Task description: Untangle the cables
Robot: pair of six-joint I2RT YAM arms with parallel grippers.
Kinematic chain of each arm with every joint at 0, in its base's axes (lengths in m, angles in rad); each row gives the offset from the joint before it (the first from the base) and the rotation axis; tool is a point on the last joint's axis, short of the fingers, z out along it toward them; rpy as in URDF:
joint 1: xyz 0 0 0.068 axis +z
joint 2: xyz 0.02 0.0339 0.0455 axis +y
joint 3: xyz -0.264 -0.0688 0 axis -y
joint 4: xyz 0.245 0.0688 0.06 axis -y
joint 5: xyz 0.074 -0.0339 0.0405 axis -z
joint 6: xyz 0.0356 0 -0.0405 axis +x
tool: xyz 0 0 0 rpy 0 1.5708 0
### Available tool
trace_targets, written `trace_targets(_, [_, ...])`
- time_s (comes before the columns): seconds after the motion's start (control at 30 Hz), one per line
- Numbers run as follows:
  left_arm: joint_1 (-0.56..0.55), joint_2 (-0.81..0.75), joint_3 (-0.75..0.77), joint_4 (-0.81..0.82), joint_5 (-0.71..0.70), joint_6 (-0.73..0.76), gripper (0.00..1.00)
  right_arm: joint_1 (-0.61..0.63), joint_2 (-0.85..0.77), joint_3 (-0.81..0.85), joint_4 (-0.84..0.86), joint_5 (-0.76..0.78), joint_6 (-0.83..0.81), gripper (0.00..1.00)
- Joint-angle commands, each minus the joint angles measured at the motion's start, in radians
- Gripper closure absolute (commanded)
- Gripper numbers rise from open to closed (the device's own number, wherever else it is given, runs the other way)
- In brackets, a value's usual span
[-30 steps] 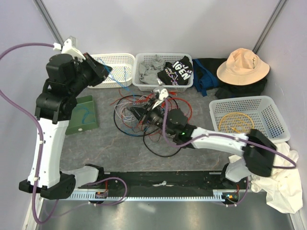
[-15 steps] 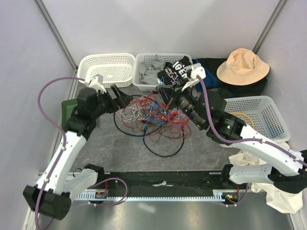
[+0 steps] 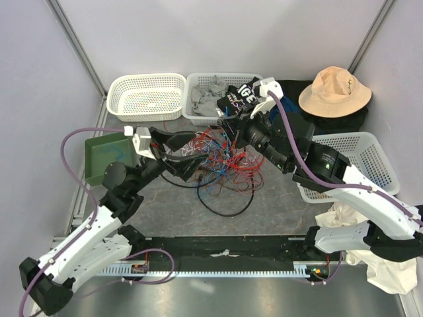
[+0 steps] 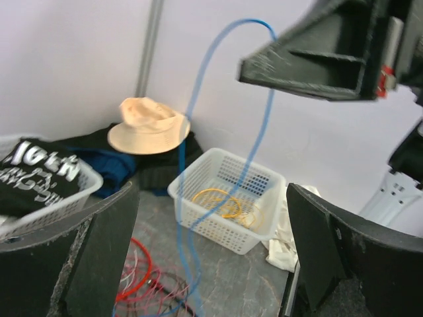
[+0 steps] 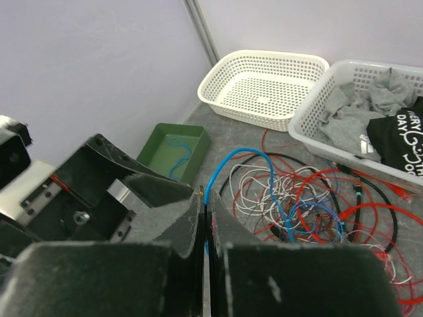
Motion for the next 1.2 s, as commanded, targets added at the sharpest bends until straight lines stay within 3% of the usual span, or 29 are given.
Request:
trace_targets(0.0, [-0.087, 0.052, -0.045, 0.196, -0.009, 0.179, 0.0, -0.003, 0.009, 0.066, -0.061, -0.038, 0.037, 1.0])
trace_targets(0.27, [-0.115, 0.19, -0.039, 0.323, 0.02, 0.198, 0.01, -0.003, 0.027, 0.14, -0.121, -0.076, 0.055, 1.0])
trace_targets(0.57, [-0.121, 0.305, 0.016, 0.374, 0.051, 0.183, 0.32, -0.006, 0.019, 0.144, -0.138, -0.086, 0.061, 1.0])
trace_targets(0.67, [-0.128, 0.327, 0.036, 0.383, 0.073, 0.175, 0.51, -0.002, 0.018, 0.143, -0.136, -0.084, 0.06, 1.0])
trace_targets(0.7, [-0.13, 0.328, 0.041, 0.384, 0.079, 0.175, 0.66, -0.003, 0.018, 0.141, -0.138, -0.084, 0.06, 1.0])
trace_targets(0.8, [-0.135, 0.336, 0.067, 0.377, 0.086, 0.152, 0.98, -0.003, 0.01, 0.126, -0.136, -0.089, 0.06, 1.0])
trace_targets(0.87, [-0.135, 0.328, 0.11, 0.307, 0.085, 0.147, 0.98, -0.003, -0.004, 0.1, -0.126, -0.092, 0.054, 0.99])
trace_targets(0.9, [-0.135, 0.322, 0.133, 0.258, 0.064, 0.149, 0.98, -0.003, -0.023, 0.079, -0.121, -0.092, 0.049, 0.8])
trace_targets(0.97, [-0.135, 0.304, 0.246, 0.02, 0.01, 0.166, 0.98, -0.003, -0.047, 0.057, -0.115, -0.072, 0.04, 0.59])
trace_targets(1.0, [-0.133, 0.301, 0.296, -0.064, -0.065, 0.17, 0.98, -0.003, -0.074, 0.036, -0.115, -0.064, 0.037, 0.4])
trace_targets(1.03, [-0.133, 0.302, 0.402, -0.238, -0.099, 0.19, 0.98, -0.003, -0.088, 0.023, -0.115, -0.046, 0.035, 0.32])
trace_targets(1.07, [-0.133, 0.302, 0.456, -0.308, -0.134, 0.195, 0.98, -0.002, -0.102, 0.01, -0.115, -0.037, 0.032, 0.25])
trace_targets(1.1, [-0.133, 0.31, 0.511, -0.389, -0.212, 0.196, 0.98, -0.003, -0.132, -0.021, -0.113, -0.024, 0.028, 0.13])
trace_targets(1.17, [-0.133, 0.319, 0.677, -0.567, -0.272, 0.207, 0.98, -0.002, -0.181, -0.059, -0.104, 0.011, 0.023, 0.04])
